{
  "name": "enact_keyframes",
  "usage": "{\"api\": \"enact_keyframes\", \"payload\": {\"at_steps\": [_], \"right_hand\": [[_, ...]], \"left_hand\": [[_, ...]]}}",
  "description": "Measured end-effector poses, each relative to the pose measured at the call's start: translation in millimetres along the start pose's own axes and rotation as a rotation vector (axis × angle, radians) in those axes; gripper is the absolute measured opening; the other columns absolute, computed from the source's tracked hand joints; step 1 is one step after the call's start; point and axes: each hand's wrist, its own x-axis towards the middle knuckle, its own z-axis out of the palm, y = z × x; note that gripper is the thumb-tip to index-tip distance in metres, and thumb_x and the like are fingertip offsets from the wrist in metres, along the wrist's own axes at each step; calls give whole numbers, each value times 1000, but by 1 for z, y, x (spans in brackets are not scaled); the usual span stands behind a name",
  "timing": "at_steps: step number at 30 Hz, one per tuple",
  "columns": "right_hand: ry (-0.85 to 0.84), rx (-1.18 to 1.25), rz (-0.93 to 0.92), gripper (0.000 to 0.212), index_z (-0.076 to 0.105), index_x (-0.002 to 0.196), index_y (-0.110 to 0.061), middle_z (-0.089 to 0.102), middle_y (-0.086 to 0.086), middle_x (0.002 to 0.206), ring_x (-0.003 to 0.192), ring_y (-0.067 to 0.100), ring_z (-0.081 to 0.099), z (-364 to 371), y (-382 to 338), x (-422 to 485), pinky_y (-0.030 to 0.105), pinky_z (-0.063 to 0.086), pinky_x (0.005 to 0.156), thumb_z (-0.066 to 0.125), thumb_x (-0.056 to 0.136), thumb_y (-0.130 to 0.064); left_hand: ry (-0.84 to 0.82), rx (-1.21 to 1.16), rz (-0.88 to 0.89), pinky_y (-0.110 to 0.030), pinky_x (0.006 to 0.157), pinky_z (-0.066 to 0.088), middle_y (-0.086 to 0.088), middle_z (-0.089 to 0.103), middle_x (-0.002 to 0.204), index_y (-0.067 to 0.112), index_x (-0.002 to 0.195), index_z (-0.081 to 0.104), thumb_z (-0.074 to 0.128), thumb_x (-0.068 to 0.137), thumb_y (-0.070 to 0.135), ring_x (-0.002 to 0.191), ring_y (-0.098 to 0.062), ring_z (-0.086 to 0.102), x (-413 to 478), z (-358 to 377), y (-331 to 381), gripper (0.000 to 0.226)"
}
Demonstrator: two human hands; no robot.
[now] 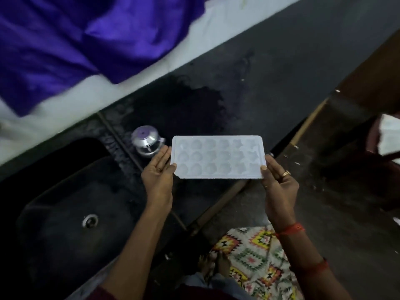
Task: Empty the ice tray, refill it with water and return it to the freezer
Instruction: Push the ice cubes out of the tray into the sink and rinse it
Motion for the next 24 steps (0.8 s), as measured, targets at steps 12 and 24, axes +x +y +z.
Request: {"api": "enact_keyframes", "payload": {"at_steps": [12, 24], "right_hand": [[-456, -62, 112, 33, 64, 127, -3, 70, 6, 122, 117, 21, 67, 115, 18, -27, 34, 57, 96, 64, 94, 2], [-636, -102, 205, 29, 68, 121, -3, 72, 12, 121, 114, 23, 69, 204, 80, -109, 37, 56, 97, 65, 93, 3]], "left_hand": [[456, -169, 66, -45, 107, 52, -7, 68, 133, 4, 140, 57, 57, 92, -18, 120, -13, 67, -29, -124, 8, 53], [659, -243, 31, -36, 95, 58, -7, 70, 130, 6, 135, 61, 58, 92, -15, 117, -19, 69, -35, -255, -4, 48]]}}
